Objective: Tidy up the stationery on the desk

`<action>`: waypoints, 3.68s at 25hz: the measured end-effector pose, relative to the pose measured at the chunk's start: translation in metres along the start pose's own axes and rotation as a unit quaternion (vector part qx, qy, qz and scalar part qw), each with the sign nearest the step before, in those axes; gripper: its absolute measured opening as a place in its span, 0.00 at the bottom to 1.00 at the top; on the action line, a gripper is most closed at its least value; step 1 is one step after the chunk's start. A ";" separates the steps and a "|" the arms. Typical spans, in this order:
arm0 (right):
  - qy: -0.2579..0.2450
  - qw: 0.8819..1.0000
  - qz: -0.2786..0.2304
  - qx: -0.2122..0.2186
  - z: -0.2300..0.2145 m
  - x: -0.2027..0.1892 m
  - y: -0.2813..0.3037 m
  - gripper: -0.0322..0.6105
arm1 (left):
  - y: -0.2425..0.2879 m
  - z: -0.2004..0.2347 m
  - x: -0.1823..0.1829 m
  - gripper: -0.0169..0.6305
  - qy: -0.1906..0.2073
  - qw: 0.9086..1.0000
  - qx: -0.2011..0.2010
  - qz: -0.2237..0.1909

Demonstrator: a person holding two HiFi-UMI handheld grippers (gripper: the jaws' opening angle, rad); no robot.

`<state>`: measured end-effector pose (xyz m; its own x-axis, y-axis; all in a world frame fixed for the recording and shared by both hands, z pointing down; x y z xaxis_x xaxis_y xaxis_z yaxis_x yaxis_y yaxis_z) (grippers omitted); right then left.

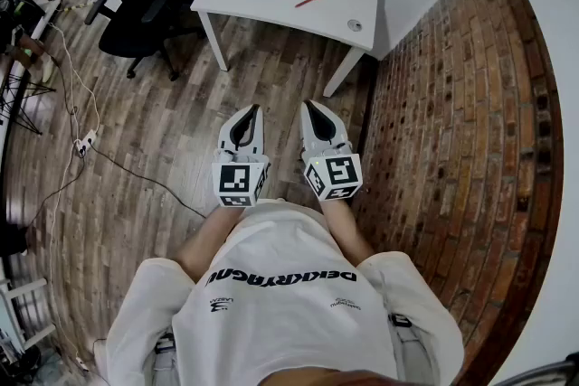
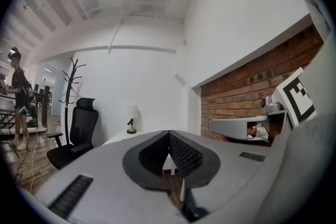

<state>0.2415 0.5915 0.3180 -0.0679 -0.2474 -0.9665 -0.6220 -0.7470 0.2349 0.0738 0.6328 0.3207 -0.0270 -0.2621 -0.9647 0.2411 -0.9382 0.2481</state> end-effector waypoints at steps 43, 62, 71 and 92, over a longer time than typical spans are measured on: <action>0.064 0.993 0.033 -0.096 -0.134 0.103 0.436 0.05 | 0.390 0.282 0.103 0.02 0.033 0.997 -0.060 0.030; 0.105 0.978 0.090 -0.155 -0.194 0.107 0.585 0.05 | 0.565 0.356 0.122 0.02 0.051 0.987 -0.120 0.096; 0.158 0.969 0.124 -0.146 -0.252 0.056 0.636 0.05 | 0.649 0.362 0.094 0.02 0.096 0.977 -0.119 0.150; 0.279 0.922 0.211 -0.165 -0.309 -0.044 0.738 0.20 | 0.810 0.418 0.012 0.23 0.113 0.921 -0.182 0.325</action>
<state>0.0270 -0.1397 0.5655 0.2192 -0.7696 -0.5998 -0.3545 -0.6355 0.6859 -0.1369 -0.2252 0.5469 0.4307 -0.6492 -0.6269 0.4452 -0.4513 0.7734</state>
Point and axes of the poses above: the fingertips, and each gripper's own axes: y forward along the fingers, z to its left, x out of its top, the point moved 9 cm from there along -y, backward along the fingers, and after that the axes turned 11 degrees about z, right-handed, at the moved point
